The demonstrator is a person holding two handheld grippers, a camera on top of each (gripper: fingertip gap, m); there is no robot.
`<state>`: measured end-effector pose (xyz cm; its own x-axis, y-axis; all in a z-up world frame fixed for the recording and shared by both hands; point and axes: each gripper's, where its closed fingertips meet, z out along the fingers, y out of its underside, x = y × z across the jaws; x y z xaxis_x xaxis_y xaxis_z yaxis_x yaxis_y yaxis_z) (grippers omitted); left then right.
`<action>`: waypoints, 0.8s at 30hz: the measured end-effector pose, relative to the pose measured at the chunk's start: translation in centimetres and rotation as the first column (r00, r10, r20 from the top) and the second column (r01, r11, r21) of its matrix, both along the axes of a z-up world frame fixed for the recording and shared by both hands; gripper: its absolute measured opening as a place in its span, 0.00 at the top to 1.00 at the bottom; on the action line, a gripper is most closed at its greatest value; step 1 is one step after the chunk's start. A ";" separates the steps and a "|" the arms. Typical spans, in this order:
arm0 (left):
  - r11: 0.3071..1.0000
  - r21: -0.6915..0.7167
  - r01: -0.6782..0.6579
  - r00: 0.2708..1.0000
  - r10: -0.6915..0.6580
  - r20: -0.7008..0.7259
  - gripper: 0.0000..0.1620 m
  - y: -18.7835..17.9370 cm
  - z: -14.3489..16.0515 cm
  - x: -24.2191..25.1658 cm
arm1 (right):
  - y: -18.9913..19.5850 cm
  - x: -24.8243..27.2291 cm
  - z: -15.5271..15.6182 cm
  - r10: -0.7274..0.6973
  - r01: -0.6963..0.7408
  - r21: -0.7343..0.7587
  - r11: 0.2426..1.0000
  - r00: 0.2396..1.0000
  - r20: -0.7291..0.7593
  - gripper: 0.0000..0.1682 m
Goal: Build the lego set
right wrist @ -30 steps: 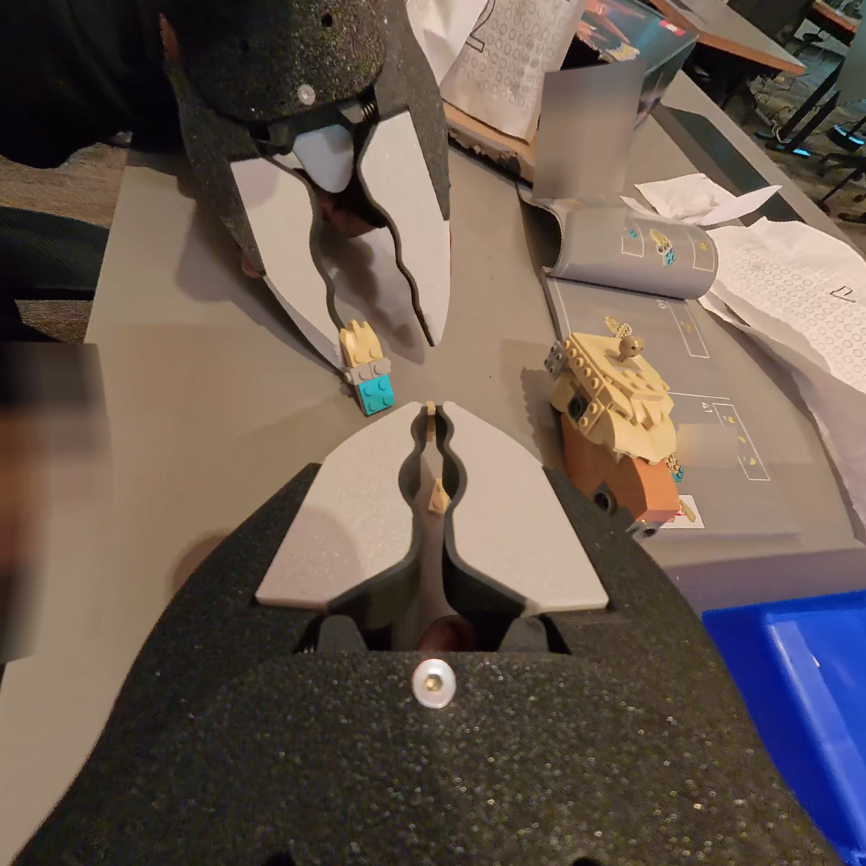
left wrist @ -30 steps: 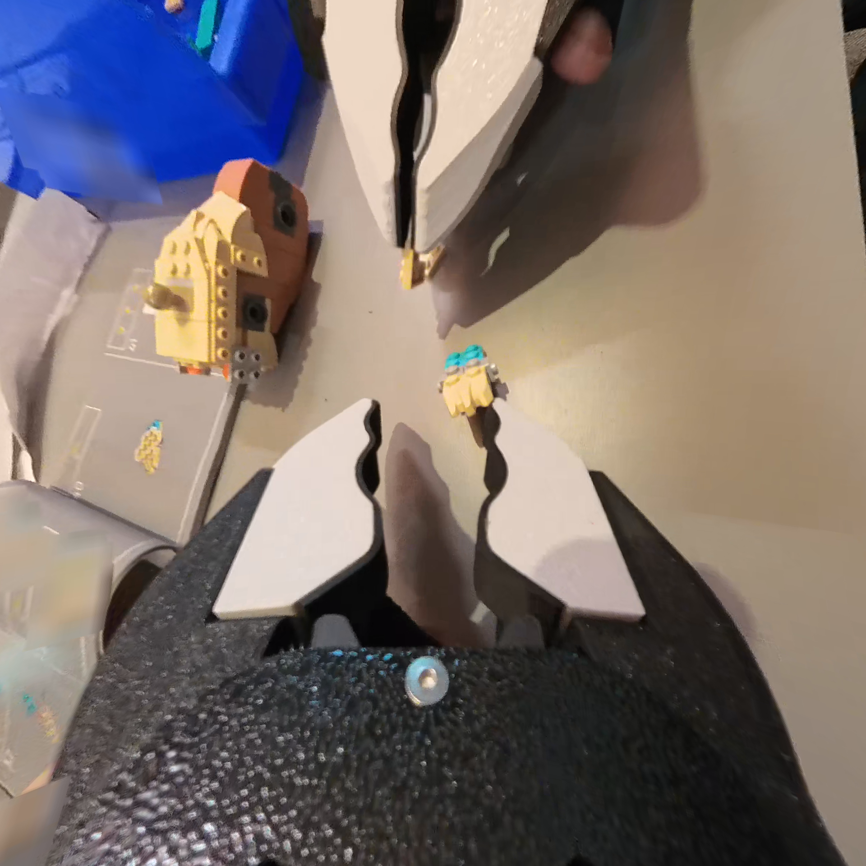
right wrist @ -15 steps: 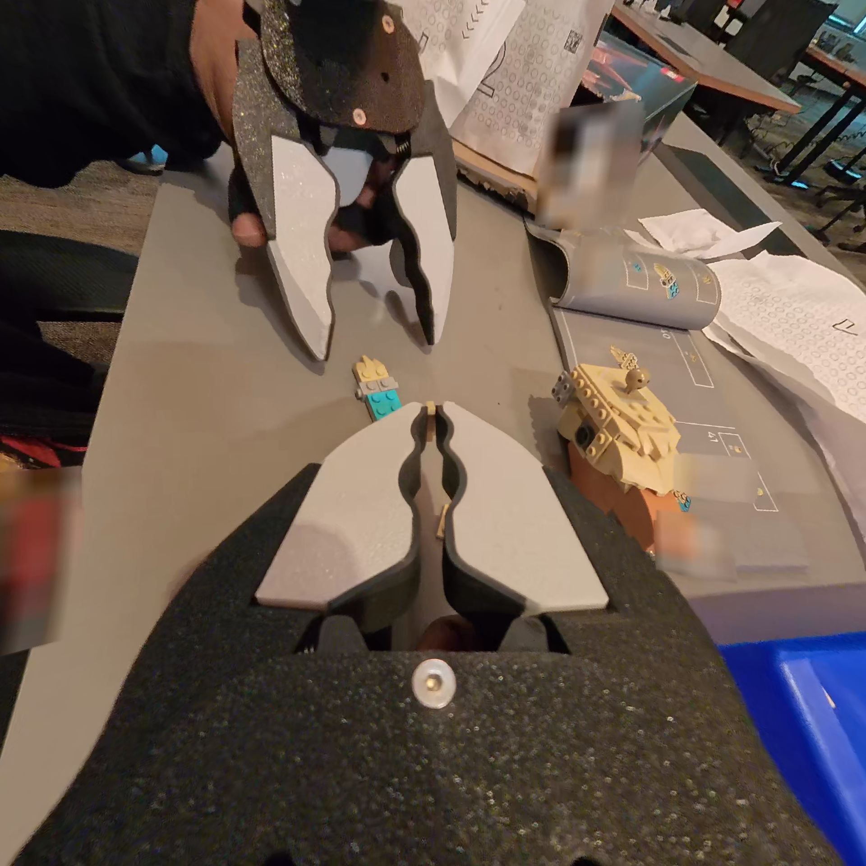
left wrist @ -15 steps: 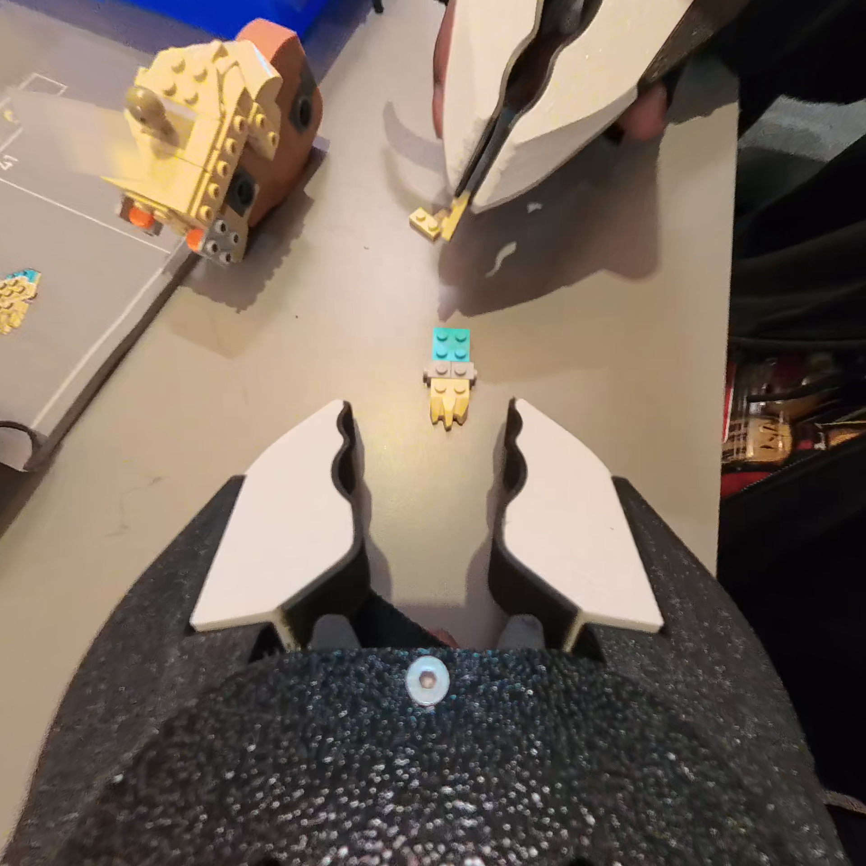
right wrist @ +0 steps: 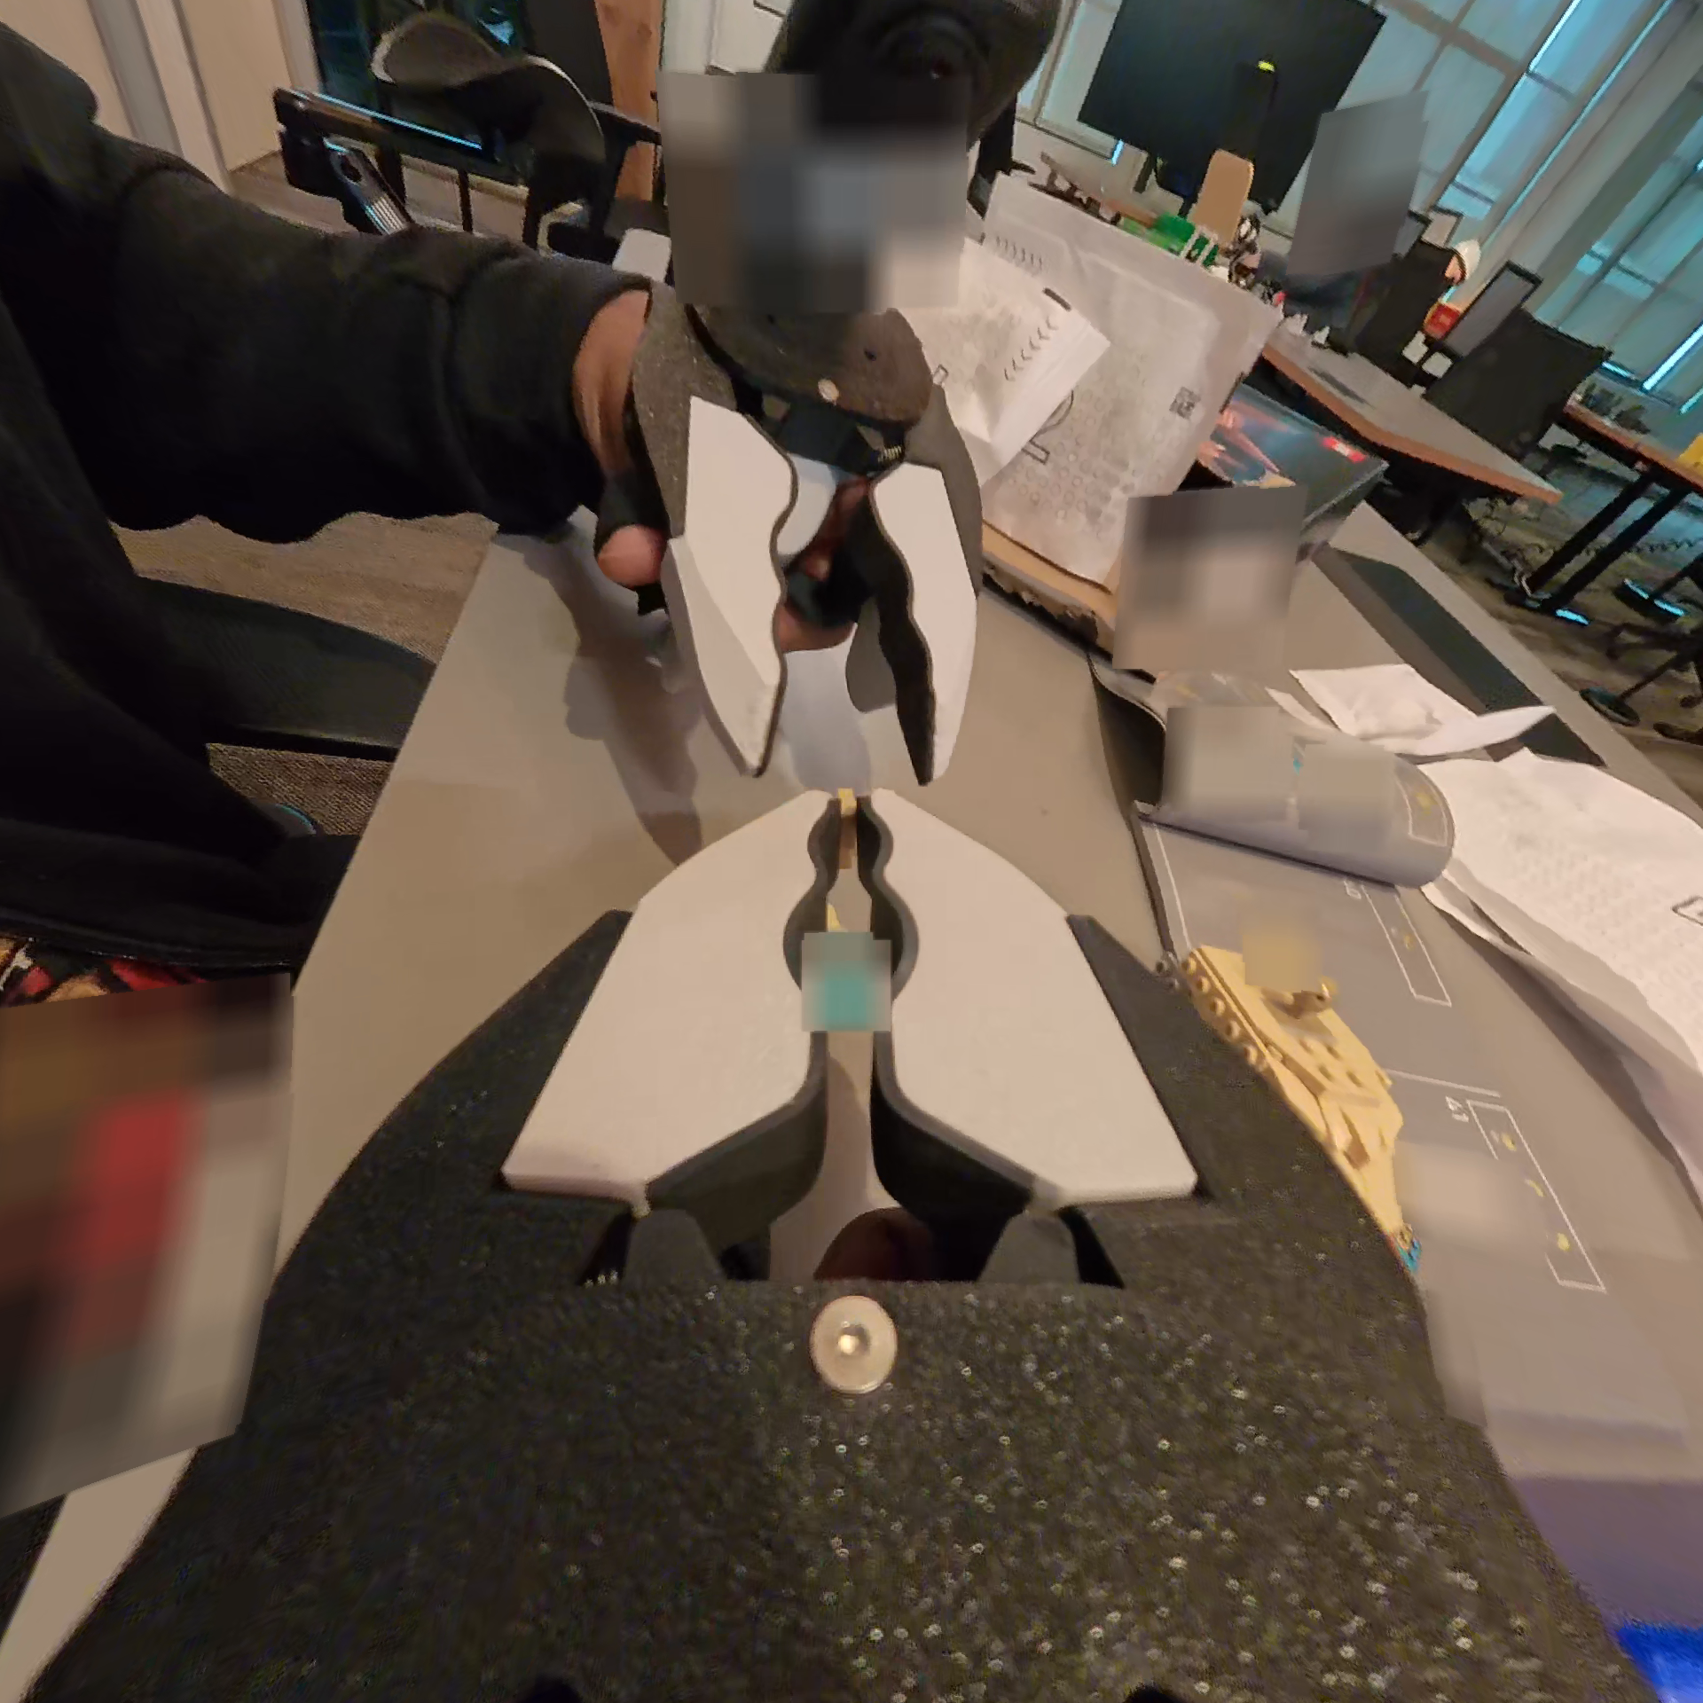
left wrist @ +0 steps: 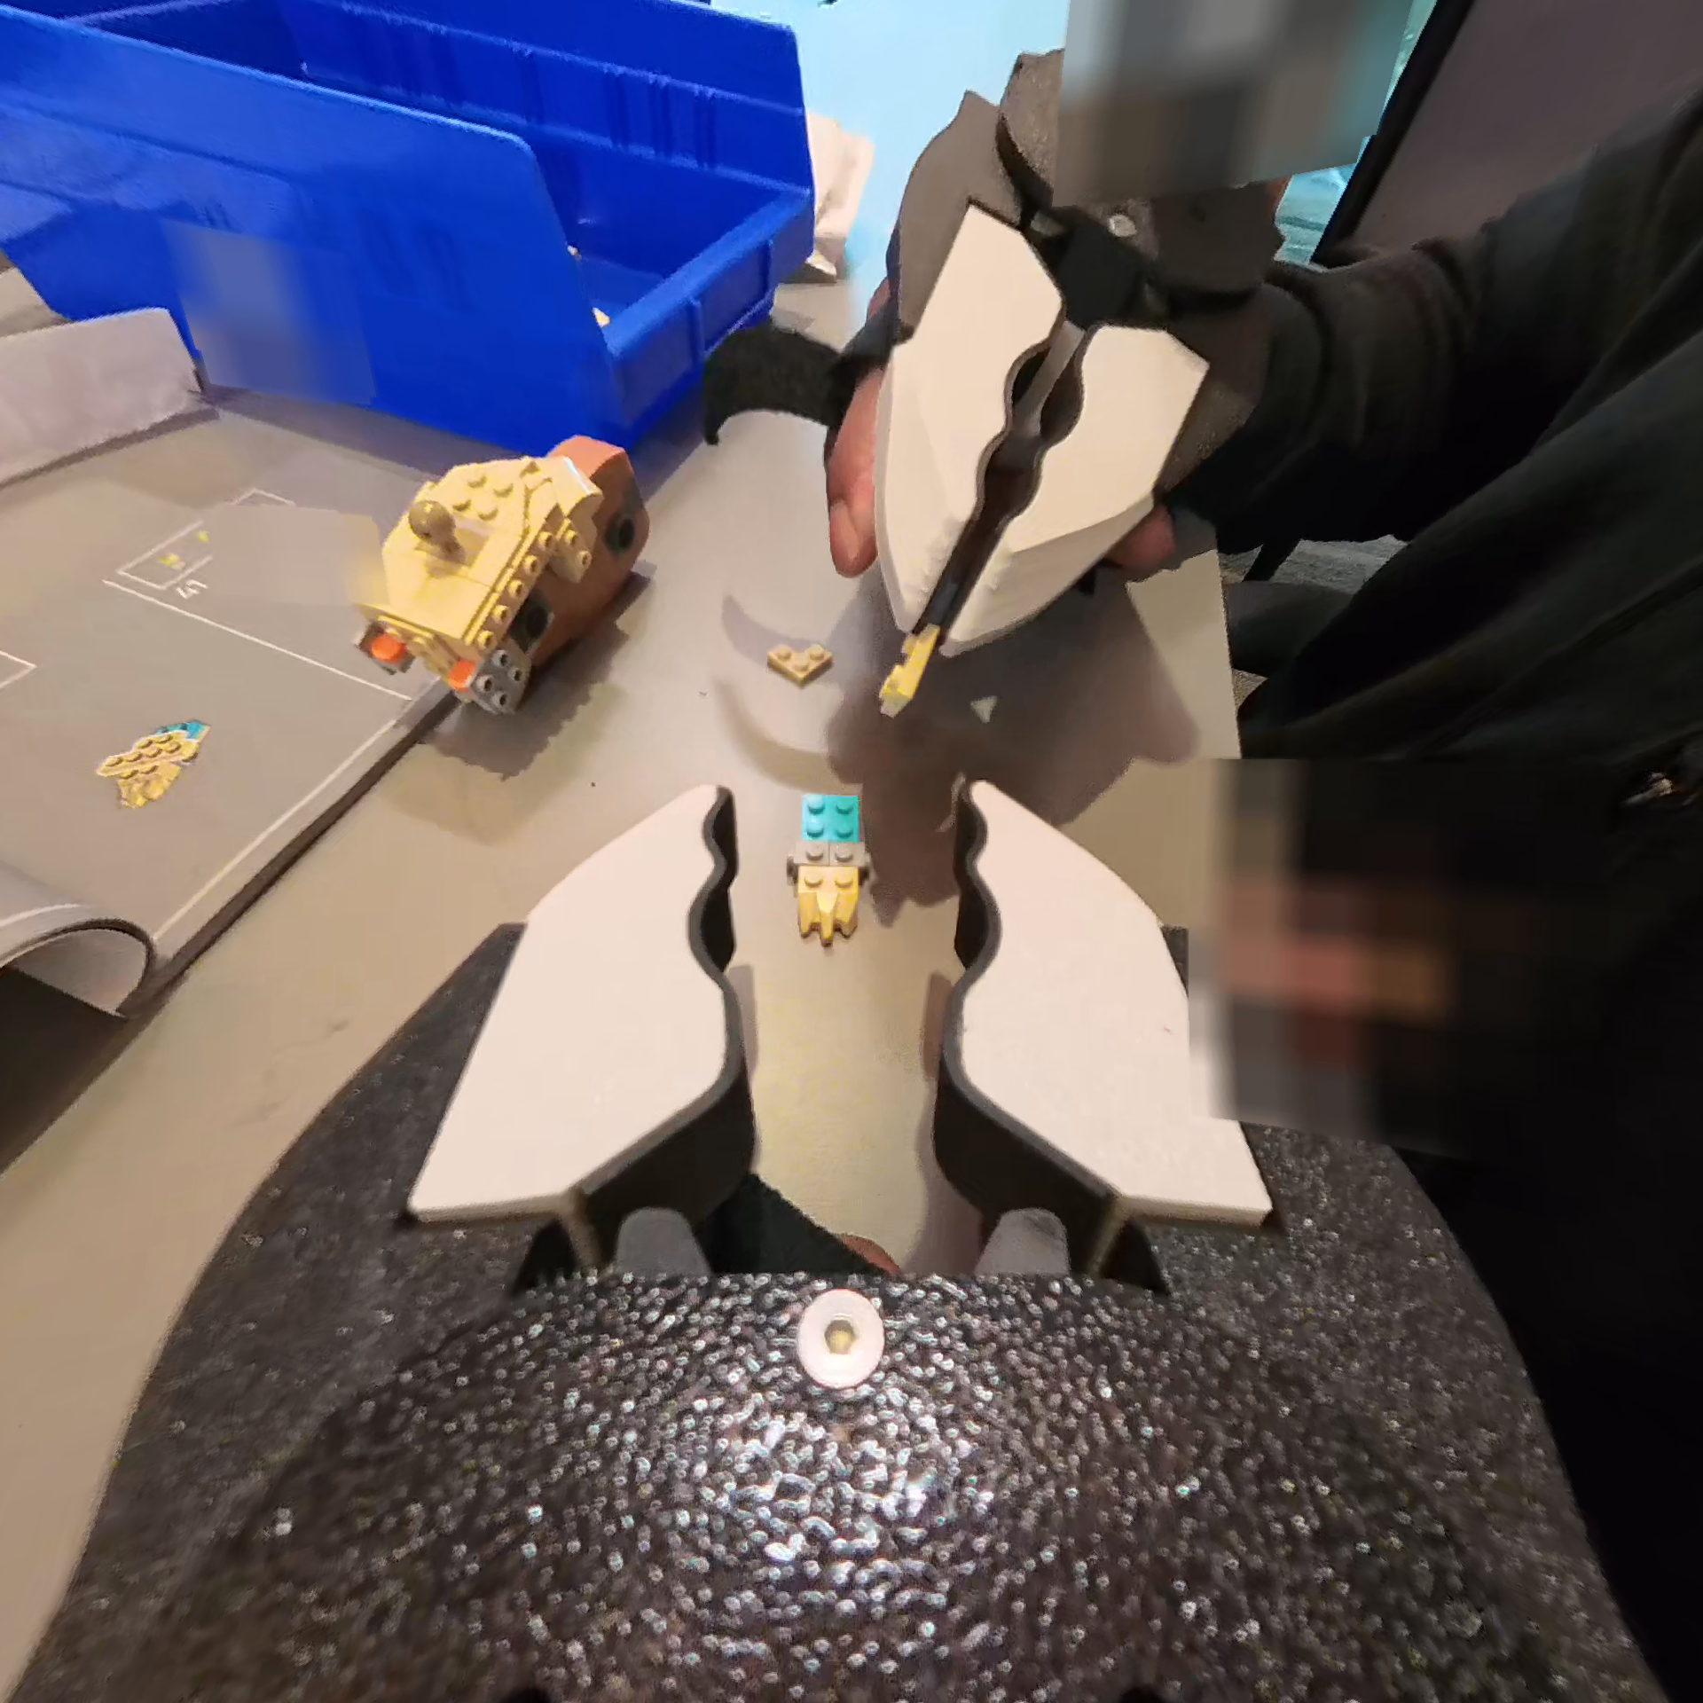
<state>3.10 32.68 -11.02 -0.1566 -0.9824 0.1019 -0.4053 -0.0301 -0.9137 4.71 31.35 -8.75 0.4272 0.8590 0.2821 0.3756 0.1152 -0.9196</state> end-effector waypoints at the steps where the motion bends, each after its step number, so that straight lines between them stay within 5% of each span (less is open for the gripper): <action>1: 1.000 0.002 0.004 1.000 -0.004 0.005 0.73 -0.1 0.1 0.0 | -0.1 -0.2 0.0 0.009 -0.009 0.002 1.000 1.000 -0.004 0.98; 24: 0.997 0.011 0.080 0.993 -0.081 0.086 0.80 -1.3 1.2 -0.1 | -1.9 -1.2 1.1 0.200 -0.187 0.132 0.973 0.976 -0.089 0.98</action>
